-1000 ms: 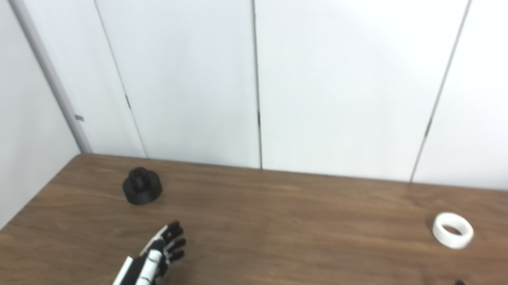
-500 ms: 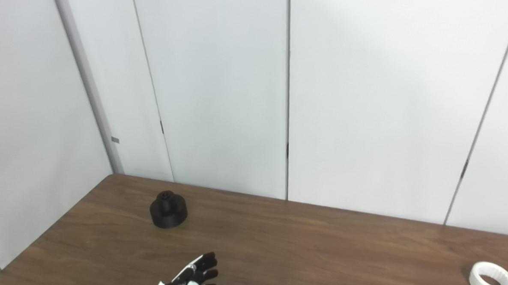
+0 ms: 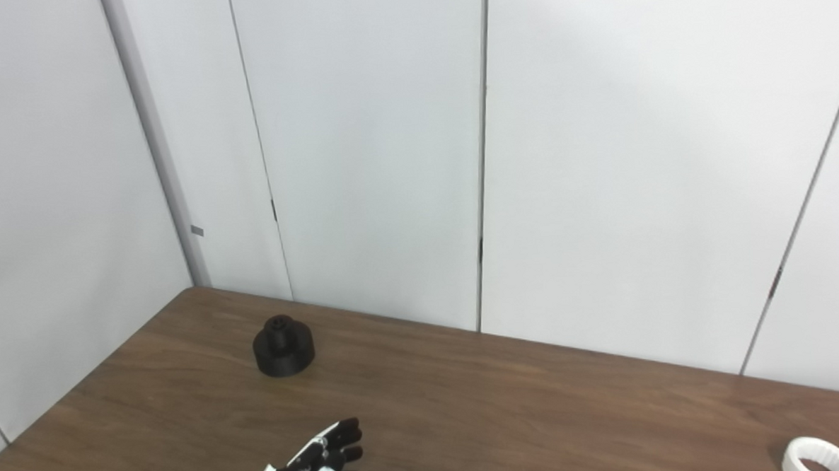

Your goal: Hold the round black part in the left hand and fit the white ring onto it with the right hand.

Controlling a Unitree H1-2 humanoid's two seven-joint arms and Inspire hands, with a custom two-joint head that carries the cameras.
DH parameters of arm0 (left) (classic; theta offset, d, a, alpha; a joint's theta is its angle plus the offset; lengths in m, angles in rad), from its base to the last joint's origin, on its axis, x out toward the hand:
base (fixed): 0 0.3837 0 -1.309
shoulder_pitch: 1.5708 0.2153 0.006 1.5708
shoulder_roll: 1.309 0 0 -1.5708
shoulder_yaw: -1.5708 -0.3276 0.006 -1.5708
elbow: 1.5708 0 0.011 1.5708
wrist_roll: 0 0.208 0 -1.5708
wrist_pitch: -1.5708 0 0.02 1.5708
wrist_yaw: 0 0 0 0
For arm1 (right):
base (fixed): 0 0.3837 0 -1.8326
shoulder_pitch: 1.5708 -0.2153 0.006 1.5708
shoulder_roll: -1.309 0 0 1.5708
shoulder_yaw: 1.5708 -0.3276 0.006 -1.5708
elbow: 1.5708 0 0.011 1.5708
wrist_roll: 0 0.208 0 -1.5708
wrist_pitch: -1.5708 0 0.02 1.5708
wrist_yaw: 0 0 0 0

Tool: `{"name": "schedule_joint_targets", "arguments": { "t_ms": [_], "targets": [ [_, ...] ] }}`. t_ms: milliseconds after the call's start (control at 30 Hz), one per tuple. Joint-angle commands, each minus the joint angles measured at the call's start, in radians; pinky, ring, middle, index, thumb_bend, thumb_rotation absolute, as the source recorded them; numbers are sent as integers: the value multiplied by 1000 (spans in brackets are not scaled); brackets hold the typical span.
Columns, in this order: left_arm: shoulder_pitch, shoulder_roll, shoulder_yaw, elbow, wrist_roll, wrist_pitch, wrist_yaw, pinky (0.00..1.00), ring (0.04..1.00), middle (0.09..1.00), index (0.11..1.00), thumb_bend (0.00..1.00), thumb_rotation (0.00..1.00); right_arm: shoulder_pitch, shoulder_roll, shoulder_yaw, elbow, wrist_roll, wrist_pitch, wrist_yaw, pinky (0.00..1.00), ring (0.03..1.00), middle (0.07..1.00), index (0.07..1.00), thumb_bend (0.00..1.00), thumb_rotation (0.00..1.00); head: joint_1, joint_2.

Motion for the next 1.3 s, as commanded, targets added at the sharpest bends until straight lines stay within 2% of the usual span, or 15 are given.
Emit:
{"name": "schedule_joint_targets", "arguments": {
  "t_ms": [0,33,67,100,167,233,333,433,533,667,733,800,867,1033,1267],
  "targets": [
    [224,-6,-18,-77,15,2,8,764,872,896,883,664,580,8,-2,-6,22,10,-9,0,1000,1000,1000,997,611,1000,4,-3],
    [224,0,-7,-113,17,38,10,756,871,896,883,680,542,8,0,-6,22,11,-7,-1,1000,1000,1000,997,613,1000,7,-4],
    [221,4,7,-148,19,72,15,714,847,881,873,733,457,7,2,-6,21,7,-6,-4,1000,1000,999,997,610,1000,8,-5],
    [218,8,20,-179,25,101,22,695,831,874,868,778,431,7,4,-5,21,3,-6,-6,1000,1000,997,997,607,1000,10,-7],
    [204,30,48,-243,59,171,27,667,800,848,850,837,393,5,9,-2,25,-5,-12,-8,1000,1000,992,994,594,1000,17,-14],
    [187,58,73,-284,86,221,19,676,792,834,842,858,397,5,12,0,26,-7,-11,-10,1000,1000,991,994,590,1000,18,-16],
    [152,118,127,-315,118,257,-4,663,768,808,821,867,363,3,15,2,28,-1,-10,-8,1000,1000,991,994,601,1000,20,-19],
    [122,160,163,-314,161,262,-19,649,763,803,807,883,370,3,16,3,27,4,-10,-6,1000,1000,992,992,591,1000,19,-21],
    [93,206,182,-300,198,271,-15,700,792,823,830,901,389,2,16,4,30,5,-15,-3,1000,1000,996,991,577,1000,16,-22],
    [63,252,170,-222,272,227,43,777,843,859,865,871,361,6,18,2,25,11,-8,-3,1000,1000,997,996,575,1000,5,-18],
    [49,277,154,-176,347,212,76,809,868,878,887,881,395,7,18,2,23,10,-4,-4,1000,1000,999,999,574,1000,4,-18],
    [37,302,135,-139,426,197,104,798,875,892,908,885,442,8,18,2,21,7,1,-5,1000,1000,1000,1000,579,1000,4,-18],
    [24,319,120,-110,481,184,126,781,878,895,916,885,447,8,17,2,20,3,7,-7,1000,1000,999,1000,596,1000,4,-18],
    [-19,355,90,-58,572,206,137,755,878,902,922,894,435,10,20,3,10,-1,17,-10,1000,1000,999,1000,604,1000,0,-14],
    [-89,393,63,22,593,220,128,873,958,941,940,968,504,12,23,5,1,-12,27,-16,1000,1000,1000,1000,611,1000,-7,-11]
  ]
}}
